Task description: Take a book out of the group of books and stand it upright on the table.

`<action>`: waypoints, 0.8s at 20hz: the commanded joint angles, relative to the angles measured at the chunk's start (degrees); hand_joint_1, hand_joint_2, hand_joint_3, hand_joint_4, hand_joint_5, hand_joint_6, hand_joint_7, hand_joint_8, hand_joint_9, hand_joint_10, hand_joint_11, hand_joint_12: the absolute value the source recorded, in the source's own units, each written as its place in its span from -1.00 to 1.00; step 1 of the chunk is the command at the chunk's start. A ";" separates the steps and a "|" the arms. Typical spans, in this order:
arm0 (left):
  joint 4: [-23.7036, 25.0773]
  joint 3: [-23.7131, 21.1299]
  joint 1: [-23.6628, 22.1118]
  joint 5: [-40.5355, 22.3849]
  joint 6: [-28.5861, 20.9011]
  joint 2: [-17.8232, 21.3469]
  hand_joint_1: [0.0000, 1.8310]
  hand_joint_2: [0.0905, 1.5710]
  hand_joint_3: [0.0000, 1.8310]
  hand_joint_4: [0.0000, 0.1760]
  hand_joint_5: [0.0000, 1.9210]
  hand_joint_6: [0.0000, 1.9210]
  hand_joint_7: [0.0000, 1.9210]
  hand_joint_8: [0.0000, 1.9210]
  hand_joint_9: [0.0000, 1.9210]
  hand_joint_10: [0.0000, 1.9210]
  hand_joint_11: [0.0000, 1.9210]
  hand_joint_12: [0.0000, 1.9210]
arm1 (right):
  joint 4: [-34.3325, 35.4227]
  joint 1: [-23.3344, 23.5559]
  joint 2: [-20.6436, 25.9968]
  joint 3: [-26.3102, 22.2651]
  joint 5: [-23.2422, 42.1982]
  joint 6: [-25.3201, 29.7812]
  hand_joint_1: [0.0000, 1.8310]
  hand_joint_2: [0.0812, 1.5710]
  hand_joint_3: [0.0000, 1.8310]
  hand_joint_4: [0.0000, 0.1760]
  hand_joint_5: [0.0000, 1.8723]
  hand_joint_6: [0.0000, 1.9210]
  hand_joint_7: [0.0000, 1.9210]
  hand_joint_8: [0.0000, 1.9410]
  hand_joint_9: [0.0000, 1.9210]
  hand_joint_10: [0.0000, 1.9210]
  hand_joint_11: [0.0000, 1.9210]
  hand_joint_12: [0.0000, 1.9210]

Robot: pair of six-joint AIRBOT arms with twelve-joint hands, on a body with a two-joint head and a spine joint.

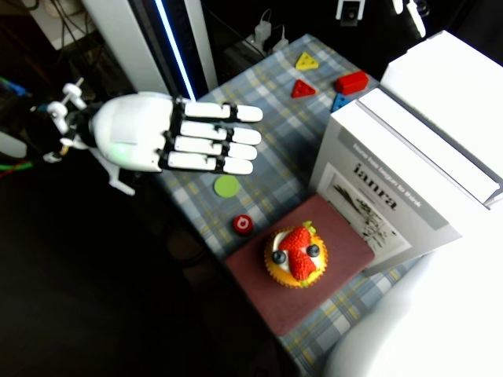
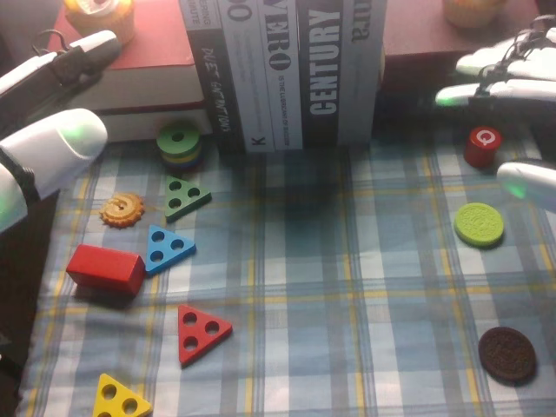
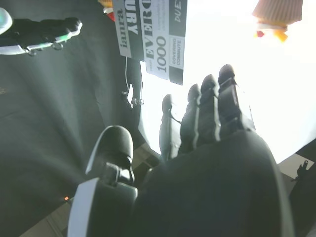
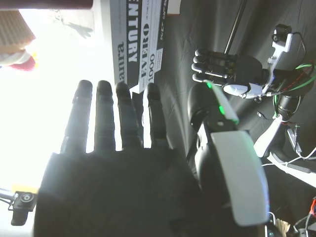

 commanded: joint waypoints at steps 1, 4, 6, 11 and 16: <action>0.30 0.12 -0.37 -6.86 -0.46 0.28 -1.00 0.67 -0.98 1.00 -0.75 -0.99 -0.77 -1.00 -0.85 -0.99 -1.00 -0.79 | 1.56 1.55 -0.04 0.39 7.50 0.01 -0.67 0.77 -0.99 0.18 -0.52 -0.99 -0.63 -0.99 -0.70 -0.98 -1.00 -0.27; -0.08 0.26 -0.11 -6.88 -0.75 0.28 -1.00 0.69 -1.00 1.00 -0.74 -1.00 -0.76 -1.00 -0.85 -1.00 -1.00 -0.77 | 3.24 5.79 -0.17 0.95 12.02 -2.76 -0.74 0.75 -1.00 0.22 -0.62 -1.00 -0.71 -1.00 -0.78 -1.00 -1.00 -0.55; -0.12 0.62 -0.10 -6.72 -1.26 0.21 -0.99 0.70 -1.00 0.89 -0.72 -0.99 -0.76 -1.00 -0.84 -1.00 -1.00 -0.76 | 2.82 8.73 -0.68 1.55 11.70 -4.35 -0.90 0.73 -1.00 0.39 -0.81 -1.00 -0.87 -1.00 -0.89 -1.00 -0.99 -0.72; -0.07 1.02 -0.10 -5.72 -1.58 0.01 -0.98 0.71 -1.00 0.84 -0.69 -0.99 -0.75 -1.00 -0.85 -1.00 -1.00 -0.74 | -2.15 19.15 -3.64 5.76 3.46 -4.35 -1.00 0.47 -1.00 1.00 -0.93 -1.00 -1.00 -1.00 -1.00 -1.00 -1.00 -1.00; 0.06 1.19 -0.10 -5.33 -1.60 -0.23 -1.00 0.72 -1.00 1.00 -0.75 -1.00 -0.75 -1.00 -0.85 -1.00 -1.00 -0.78 | -9.75 29.30 -8.23 10.68 -9.17 -4.35 -1.00 0.34 -1.00 1.00 -0.90 -1.00 -1.00 -1.00 -1.00 -1.00 -0.90 -0.96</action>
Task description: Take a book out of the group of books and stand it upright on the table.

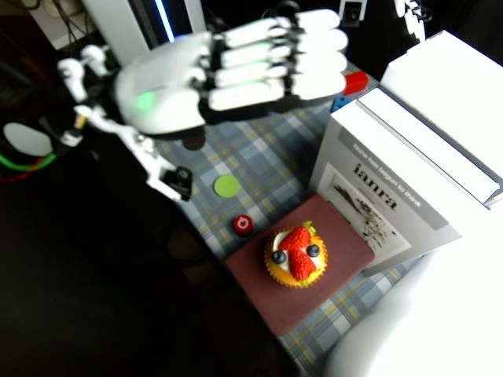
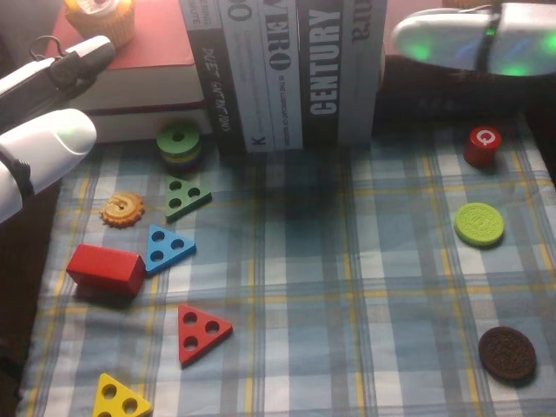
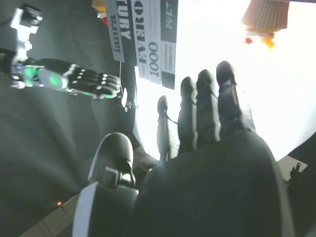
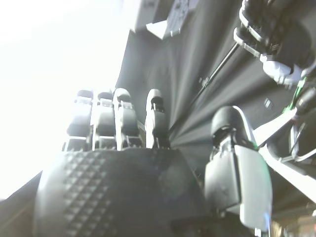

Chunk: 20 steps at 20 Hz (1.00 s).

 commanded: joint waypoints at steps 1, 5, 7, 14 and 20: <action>0.83 0.26 -0.27 -6.87 -0.52 -0.16 -1.00 0.73 -1.00 1.00 -0.75 -1.00 -0.75 -1.00 -0.85 -1.00 -1.00 -0.80 | 0.80 1.70 -0.49 0.72 3.25 0.18 -1.00 0.35 -1.00 1.00 -0.90 -1.00 -1.00 -1.00 -0.98 -0.99 -0.83 -0.92; 0.71 0.37 -0.27 -6.53 -0.74 -0.26 -1.00 0.72 -1.00 1.00 -0.74 -1.00 -0.75 -1.00 -0.84 -1.00 -1.00 -0.80 | -2.62 5.19 -2.56 2.98 -2.56 0.18 -1.00 0.35 -1.00 1.00 -0.89 -1.00 -1.00 -1.00 -0.96 -1.00 -0.97 -0.55; 0.71 0.42 -0.27 -6.41 -0.80 -0.29 -1.00 0.73 -1.00 1.00 -0.75 -1.00 -0.75 -1.00 -0.84 -1.00 -0.99 -0.83 | -4.15 6.53 -3.15 3.67 -4.83 0.18 -1.00 0.34 -1.00 1.00 -0.90 -1.00 -1.00 -1.00 -0.94 -1.00 -1.00 -0.83; -0.29 0.49 -0.13 -6.67 -0.94 -0.28 -0.97 0.73 -1.00 1.00 -0.71 -1.00 -0.74 -1.00 -0.84 -1.00 -1.00 -0.82 | -10.64 8.49 -2.11 3.11 -11.33 -0.10 -1.00 0.37 -0.99 1.00 -0.87 -0.99 -1.00 -1.00 -1.00 -1.00 -1.00 -1.00; -0.54 0.43 0.12 -6.90 -1.40 -0.22 -0.97 0.74 -1.00 0.86 -0.70 -1.00 -0.74 -1.00 -0.84 -1.00 -0.98 -0.88 | -14.87 9.14 0.44 0.51 -12.77 -0.10 -1.00 0.33 -1.00 1.00 -0.81 -0.98 -1.00 -1.00 -1.00 -1.00 -1.00 -1.00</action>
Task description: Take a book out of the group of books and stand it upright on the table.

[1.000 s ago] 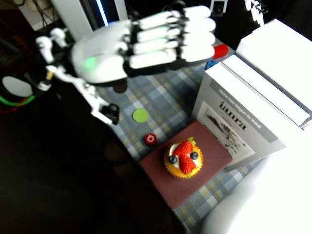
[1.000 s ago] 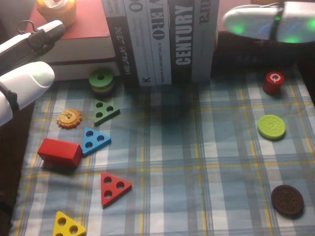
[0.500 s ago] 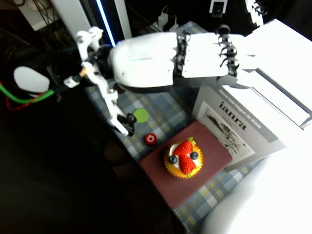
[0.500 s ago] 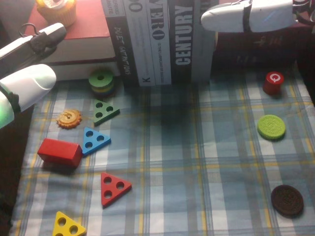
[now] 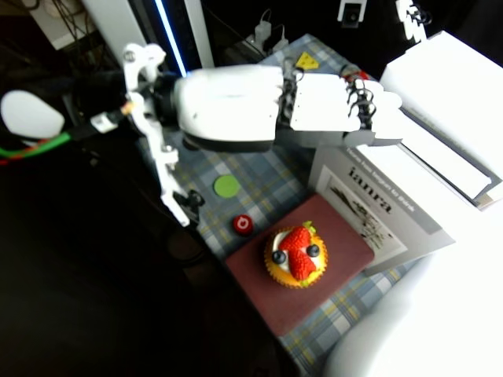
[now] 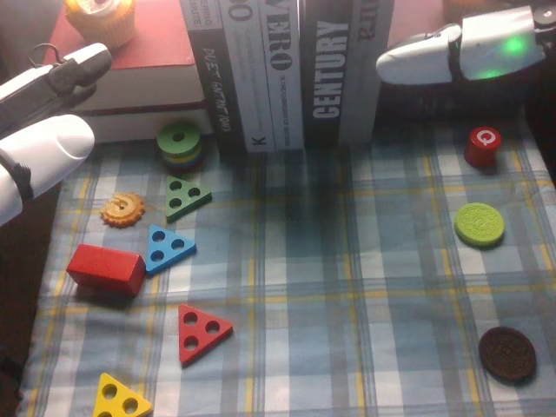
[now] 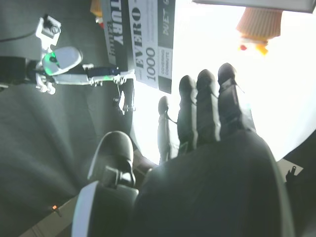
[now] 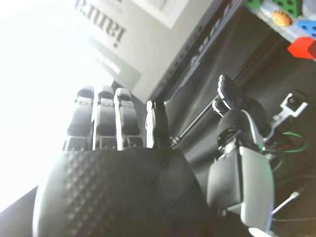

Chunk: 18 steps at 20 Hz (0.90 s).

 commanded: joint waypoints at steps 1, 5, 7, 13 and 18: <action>0.49 0.32 -0.42 -7.43 -0.84 -0.02 -0.94 0.74 -1.00 0.83 -0.70 -1.00 -0.74 -1.00 -0.83 -0.99 -0.98 -0.87 | 1.01 0.79 0.34 -0.47 4.63 -0.03 -1.00 0.33 -1.00 1.00 -0.80 -0.98 -1.00 -1.00 -1.00 -1.00 -1.00 -1.00; 0.48 0.28 -0.31 -7.66 -1.20 -0.01 -0.93 0.74 -1.00 0.87 -0.68 -0.99 -0.73 -0.99 -0.82 -0.99 -0.99 -0.88 | -0.30 0.79 1.27 -3.07 5.72 -0.04 -1.00 0.34 -1.00 1.00 -0.80 -0.99 -1.00 -1.00 -1.00 -1.00 -1.00 -1.00; 0.42 0.26 -0.28 -7.77 -1.38 -0.03 -0.94 0.74 -1.00 0.75 -0.66 -0.99 -0.72 -0.99 -0.81 -0.99 -0.99 -0.88 | -0.42 0.77 1.75 -4.56 7.06 -0.04 -1.00 0.34 -1.00 1.00 -0.77 -0.98 -1.00 -1.00 -1.00 -1.00 -1.00 -1.00; -0.29 0.14 1.19 -9.21 -3.07 -0.04 -0.92 0.75 -1.00 0.65 -0.65 -1.00 -0.70 -0.99 -0.79 -0.99 -1.00 -0.89 | -1.84 -1.40 3.86 -8.19 8.62 -0.05 -1.00 0.41 -0.99 1.00 -0.72 -1.00 -1.00 -1.00 -1.00 -1.00 -1.00 -1.00; -0.77 0.01 1.77 -9.86 -3.36 -0.06 -0.97 0.77 -1.00 0.54 -0.67 -1.00 -0.71 -1.00 -0.80 -1.00 -0.99 -0.96 | -1.15 -5.35 5.11 -10.38 10.74 -0.05 -1.00 0.46 -0.98 1.00 -0.69 -0.98 -1.00 -1.00 -1.00 -1.00 -1.00 -1.00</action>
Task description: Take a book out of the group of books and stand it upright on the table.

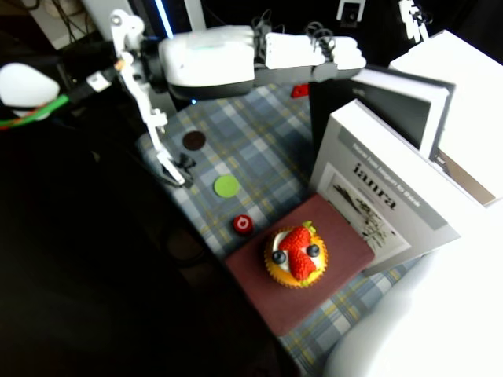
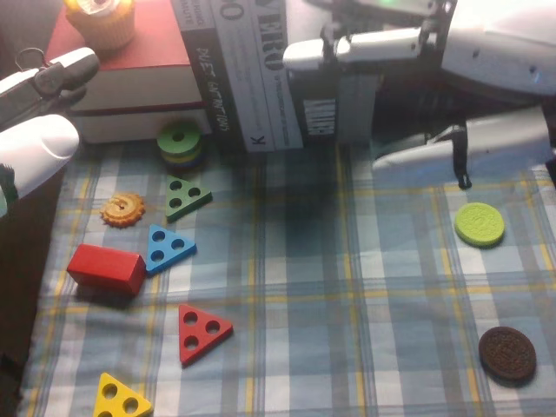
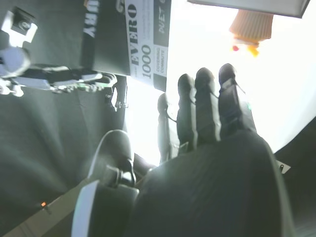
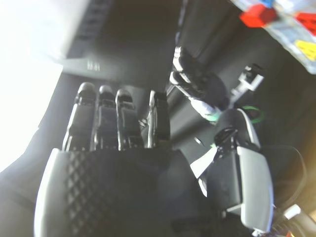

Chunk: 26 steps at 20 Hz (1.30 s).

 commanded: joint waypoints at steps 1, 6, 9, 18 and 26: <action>0.38 0.08 -0.27 -7.36 -0.63 -0.04 -0.97 0.77 -1.00 0.54 -0.67 -1.00 -0.71 -1.00 -0.80 -1.00 -0.99 -0.96 | 2.45 0.20 0.33 -0.14 4.64 -0.02 -1.00 0.46 -0.98 1.00 -0.69 -0.98 -1.00 -1.00 -1.00 -1.00 -1.00 -1.00; 0.34 0.04 -0.11 -7.41 -0.88 -0.16 -0.95 0.76 -1.00 0.72 -0.67 -1.00 -0.72 -1.00 -0.79 -1.00 -0.98 -0.95 | 3.04 -3.17 0.63 -1.45 4.78 -0.02 -0.95 0.51 -0.99 1.00 -0.68 -0.99 -1.00 -1.00 -1.00 -1.00 -1.00 -1.00; 0.27 -0.02 0.30 -7.43 -1.30 -0.20 -0.96 0.77 -1.00 0.63 -0.66 -1.00 -0.70 -0.99 -0.78 -0.99 -0.97 -0.95 | 3.90 -6.05 1.67 -2.97 6.33 -0.01 -0.81 0.53 -0.99 1.00 -0.66 -0.99 -1.00 -1.00 -1.00 -1.00 -1.00 -1.00; -0.59 -0.59 1.94 -8.21 -1.66 -0.70 -0.94 0.77 -1.00 0.59 -0.64 -0.99 -0.68 -0.99 -0.76 -0.99 -0.96 -0.93 | 3.21 -12.85 7.08 -7.95 19.54 3.64 -0.57 0.59 -0.99 1.00 -0.62 -1.00 -1.00 -1.00 -1.00 -1.00 -1.00 -1.00; -1.53 -1.07 3.79 -11.96 -3.11 -0.58 -0.84 0.73 -1.00 0.43 -0.63 -1.00 -0.72 -1.00 -0.80 -1.00 -0.98 -0.93 | 4.17 -14.69 9.43 -9.25 38.28 3.83 0.03 0.57 -0.99 -1.00 -0.44 -1.00 -0.73 -1.00 -0.91 -1.00 -0.99 -0.98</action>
